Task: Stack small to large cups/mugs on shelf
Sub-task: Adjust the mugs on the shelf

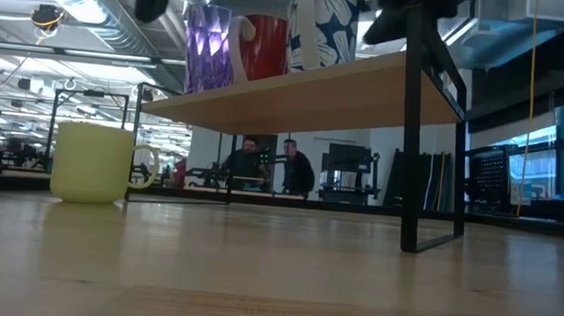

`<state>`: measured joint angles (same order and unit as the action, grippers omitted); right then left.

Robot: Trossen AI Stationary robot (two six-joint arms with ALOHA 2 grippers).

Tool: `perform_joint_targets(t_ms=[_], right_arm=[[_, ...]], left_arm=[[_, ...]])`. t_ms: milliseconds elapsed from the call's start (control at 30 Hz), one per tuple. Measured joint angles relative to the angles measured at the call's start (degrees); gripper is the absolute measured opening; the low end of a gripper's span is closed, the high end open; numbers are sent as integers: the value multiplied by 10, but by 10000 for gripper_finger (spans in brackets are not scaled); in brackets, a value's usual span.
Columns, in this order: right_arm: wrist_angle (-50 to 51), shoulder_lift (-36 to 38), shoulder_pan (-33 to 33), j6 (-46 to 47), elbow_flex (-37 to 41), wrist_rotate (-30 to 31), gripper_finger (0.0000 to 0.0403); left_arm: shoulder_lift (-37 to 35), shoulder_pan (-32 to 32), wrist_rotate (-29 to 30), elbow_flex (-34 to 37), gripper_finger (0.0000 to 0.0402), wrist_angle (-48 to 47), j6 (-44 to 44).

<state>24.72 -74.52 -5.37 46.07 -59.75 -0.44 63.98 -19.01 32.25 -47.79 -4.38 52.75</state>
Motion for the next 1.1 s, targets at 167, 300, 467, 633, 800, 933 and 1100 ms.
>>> perform_joint_targets(t_ms=[167, 300, 467, 633, 800, 933, 1100], right_arm=[[65, 41, 0, 8, 0, 38, 5], [87, 59, 24, 1, 0, 84, 5], [53, 44, 104, -46, -1, 46, 5], [28, 15, 189, -91, -1, -6, 5], [-59, -23, 255, -105, -1, -96, 5], [-137, -60, 274, -99, -1, -147, 5], [-186, -100, 274, -87, -1, -183, 5]], left_arm=[[-7, -25, 31, 0, 33, -24, 12], [-7, -27, 36, 0, 33, -27, 12], [-7, -27, 36, 0, 33, -28, 12], [-7, -27, 37, 0, 33, -41, 26], [-7, -28, 39, 0, 33, -62, 43], [-7, -28, 39, 0, 33, -104, 78], [-7, -28, 47, 0, 33, -125, 88]])
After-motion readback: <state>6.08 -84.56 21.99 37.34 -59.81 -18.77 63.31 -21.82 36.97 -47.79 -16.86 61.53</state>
